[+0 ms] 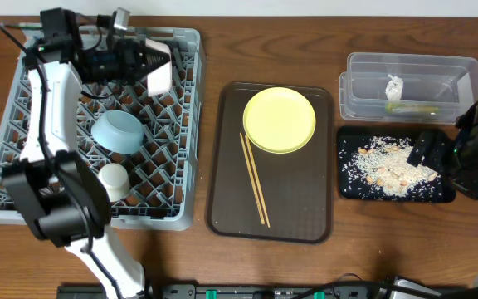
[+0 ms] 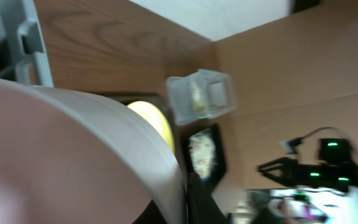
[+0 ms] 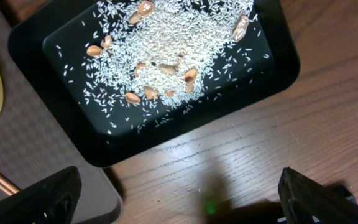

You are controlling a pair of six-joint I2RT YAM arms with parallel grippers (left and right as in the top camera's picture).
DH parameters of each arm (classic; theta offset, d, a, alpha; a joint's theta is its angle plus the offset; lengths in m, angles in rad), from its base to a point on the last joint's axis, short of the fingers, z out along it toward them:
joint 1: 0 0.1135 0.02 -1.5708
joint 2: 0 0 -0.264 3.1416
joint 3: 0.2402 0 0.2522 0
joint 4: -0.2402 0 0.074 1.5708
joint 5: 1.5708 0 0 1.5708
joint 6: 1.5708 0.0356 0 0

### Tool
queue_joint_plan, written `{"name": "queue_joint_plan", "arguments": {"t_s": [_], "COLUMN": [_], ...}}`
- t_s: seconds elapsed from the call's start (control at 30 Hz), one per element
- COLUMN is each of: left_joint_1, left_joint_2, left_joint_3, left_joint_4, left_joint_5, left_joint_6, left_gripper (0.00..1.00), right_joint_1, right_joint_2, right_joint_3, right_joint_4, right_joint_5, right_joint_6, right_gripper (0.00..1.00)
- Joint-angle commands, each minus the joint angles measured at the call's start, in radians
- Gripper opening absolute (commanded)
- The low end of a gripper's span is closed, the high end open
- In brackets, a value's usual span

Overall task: Sort waste into correct bins and load items into the dishwasher
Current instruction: 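Lift the pink plate and place it upright in the rack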

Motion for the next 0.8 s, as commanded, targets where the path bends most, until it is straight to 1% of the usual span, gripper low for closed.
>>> {"name": "queue_joint_plan", "arguments": {"t_s": [0.0,0.3,0.43,0.53,0.57,0.63,0.7,0.77], "left_joint_1": [0.017,0.039,0.062,0.079,0.087,0.100,0.113,0.124], "left_joint_2": [0.064,0.164,0.174,0.176,0.176,0.176,0.176,0.176], "left_joint_3": [0.000,0.000,0.000,0.000,0.000,0.000,0.000,0.000], "left_joint_4": [-0.003,0.008,0.008,0.008,0.007,0.007,-0.009,-0.050], "left_joint_5": [0.146,0.137,0.074,0.053,0.053,0.043,-0.013,-0.116], "left_joint_6": [-0.042,-0.051,-0.051,-0.051,-0.051,-0.051,-0.051,-0.051], "left_gripper": [0.08,0.08,0.08,0.08,0.09,0.15,0.16,0.17], "right_joint_1": [-0.005,-0.005,-0.005,-0.005,-0.005,-0.005,-0.005,-0.005], "right_joint_2": [-0.007,-0.007,-0.007,-0.007,-0.007,-0.007,-0.007,-0.007], "right_joint_3": [0.011,0.011,0.011,0.011,0.011,0.011,0.011,0.011], "right_joint_4": [0.000,-0.001,-0.003,-0.004,-0.003,-0.003,-0.003,-0.004], "right_joint_5": [0.003,0.003,0.003,0.003,0.003,0.003,0.003,0.003], "right_joint_6": [0.011,0.011,0.011,0.011,0.011,0.011,0.011,0.011], "right_gripper": [0.99,0.99,0.99,0.99,0.99,0.99,0.99,0.99]}}
